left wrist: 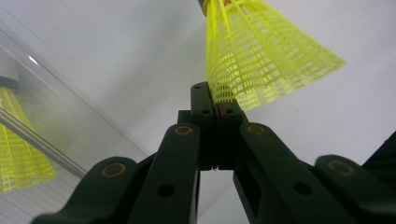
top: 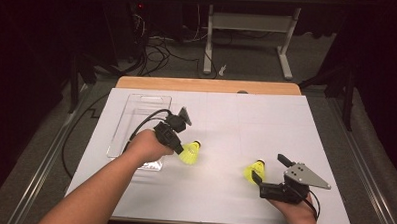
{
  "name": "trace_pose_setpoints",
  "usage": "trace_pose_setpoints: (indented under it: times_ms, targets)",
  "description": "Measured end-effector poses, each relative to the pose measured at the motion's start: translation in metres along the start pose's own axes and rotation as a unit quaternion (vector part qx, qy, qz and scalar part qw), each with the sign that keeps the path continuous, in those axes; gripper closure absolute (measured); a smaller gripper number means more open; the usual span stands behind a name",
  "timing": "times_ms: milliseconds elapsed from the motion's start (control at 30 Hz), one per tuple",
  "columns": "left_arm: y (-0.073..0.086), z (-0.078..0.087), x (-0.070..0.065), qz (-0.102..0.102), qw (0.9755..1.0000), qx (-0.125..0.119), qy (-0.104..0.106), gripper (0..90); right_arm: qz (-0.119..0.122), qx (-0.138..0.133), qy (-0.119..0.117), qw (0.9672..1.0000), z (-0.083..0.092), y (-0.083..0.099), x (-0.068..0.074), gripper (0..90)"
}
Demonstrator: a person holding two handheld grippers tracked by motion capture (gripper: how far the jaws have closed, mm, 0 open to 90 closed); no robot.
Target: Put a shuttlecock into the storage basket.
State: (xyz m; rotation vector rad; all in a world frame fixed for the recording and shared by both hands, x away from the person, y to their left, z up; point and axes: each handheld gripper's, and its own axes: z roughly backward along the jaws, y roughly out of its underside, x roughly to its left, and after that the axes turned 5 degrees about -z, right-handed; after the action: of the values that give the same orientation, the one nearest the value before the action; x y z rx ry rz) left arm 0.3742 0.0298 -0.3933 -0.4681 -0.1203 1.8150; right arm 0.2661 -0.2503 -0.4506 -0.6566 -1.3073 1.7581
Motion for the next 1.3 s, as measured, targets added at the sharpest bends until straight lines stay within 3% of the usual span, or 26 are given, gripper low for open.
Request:
trace_pose_setpoints:
  times_ms: [433, 600, 733, 833, 900, 1033, 1100, 1200, 1267, 1300]
  targets:
    - [-0.011, 0.018, 0.008, 0.001, 1.0, 0.001, 0.008, 89.7, -0.001, 0.002, -0.001, 1.0, 0.0, 0.0, 0.0, 0.5]
    - [-0.018, 0.028, 0.008, 0.013, 0.9998, -0.003, 0.011, 89.7, -0.001, 0.002, -0.001, 1.0, -0.001, 0.0, 0.001, 0.4]
    - [-0.022, 0.033, 0.01, 0.005, 0.9999, -0.004, 0.015, 89.7, 0.001, 0.002, -0.002, 1.0, -0.001, 0.0, 0.001, 0.5]
    - [-0.024, 0.035, 0.009, 0.014, 0.9999, -0.006, 0.006, 89.7, 0.001, 0.002, -0.002, 1.0, -0.001, 0.0, 0.001, 0.5]
    - [-0.025, 0.036, 0.011, 0.006, 0.9999, -0.004, 0.012, 89.7, 0.002, 0.001, -0.002, 1.0, -0.001, 0.0, 0.001, 0.4]
    - [-0.029, 0.038, 0.011, 0.018, 0.9998, -0.007, 0.009, 89.7, 0.002, 0.001, -0.003, 1.0, -0.001, 0.0, 0.001, 0.5]
    - [-0.031, 0.04, 0.013, 0.011, 0.9998, -0.006, 0.015, 89.7, 0.001, 0.001, -0.002, 1.0, -0.001, 0.0, 0.001, 0.5]
    - [-0.034, 0.042, 0.013, 0.025, 0.9996, -0.008, 0.012, 89.7, 0.001, 0.001, -0.003, 1.0, -0.001, 0.0, 0.001, 0.5]
    - [-0.037, 0.043, 0.015, 0.021, 0.9996, -0.011, 0.015, 89.7, 0.001, 0.001, -0.002, 1.0, 0.0, 0.0, 0.001, 0.5]
    - [-0.038, 0.044, 0.015, 0.032, 0.9994, -0.012, 0.011, 89.6, 0.0, 0.001, -0.002, 1.0, 0.0, 0.0, 0.001, 0.5]
